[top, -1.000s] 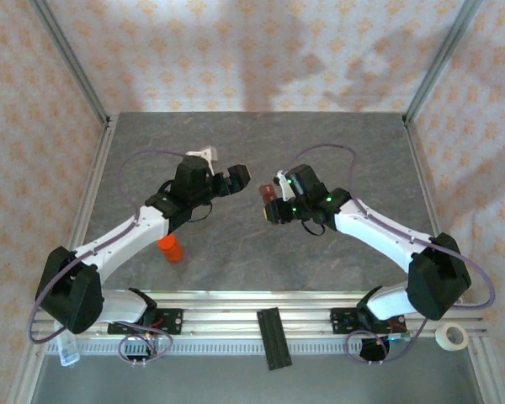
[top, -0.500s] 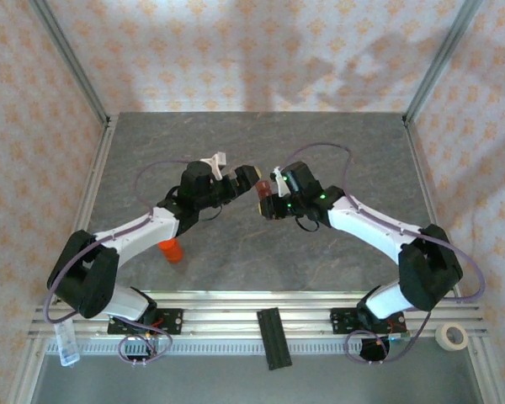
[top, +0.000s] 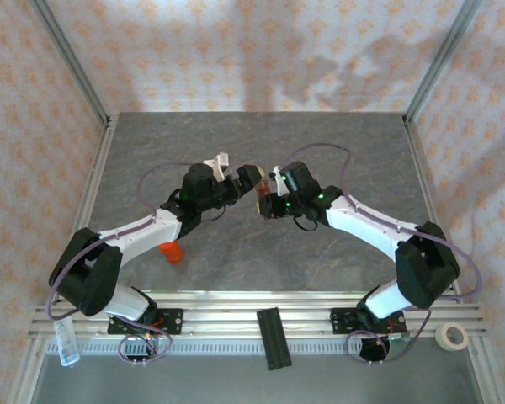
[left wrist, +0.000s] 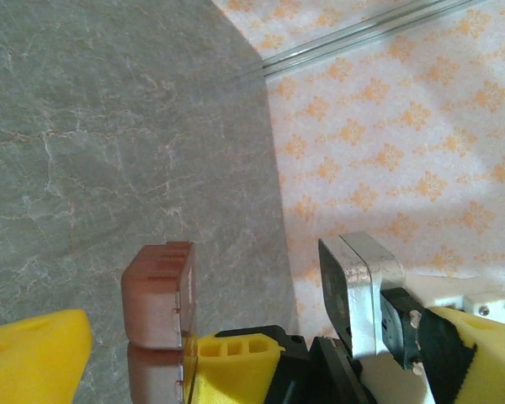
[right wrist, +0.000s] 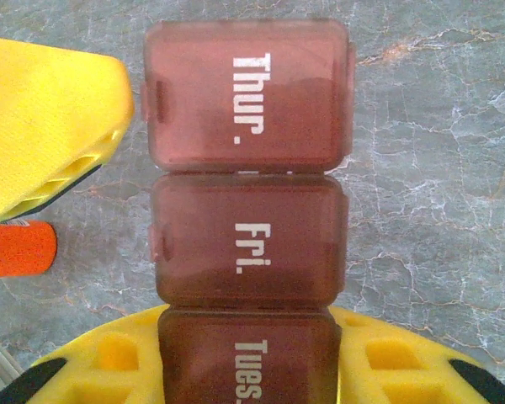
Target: Sort the pills into containers
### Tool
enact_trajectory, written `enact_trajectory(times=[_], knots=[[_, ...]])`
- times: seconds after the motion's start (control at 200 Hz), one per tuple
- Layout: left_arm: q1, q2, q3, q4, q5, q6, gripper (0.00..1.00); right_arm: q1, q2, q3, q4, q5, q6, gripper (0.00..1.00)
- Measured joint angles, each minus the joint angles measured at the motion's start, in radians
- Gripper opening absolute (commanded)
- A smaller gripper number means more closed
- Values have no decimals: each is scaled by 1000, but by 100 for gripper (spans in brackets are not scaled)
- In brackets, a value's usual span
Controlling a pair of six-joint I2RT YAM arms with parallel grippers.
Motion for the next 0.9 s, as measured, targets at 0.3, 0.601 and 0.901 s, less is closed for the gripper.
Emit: enact_trajectory(times=[0.3,0.601,0.901], knots=[[-6,16,4,14,0,-1,100,0,12,0,3,-5,7,27],[-26,34,23,28,2,-12,100,0,12,0,7,-8,8,27],[-33,60,47,32,2,-16,100,-6,17,0,8,-7,16,27]])
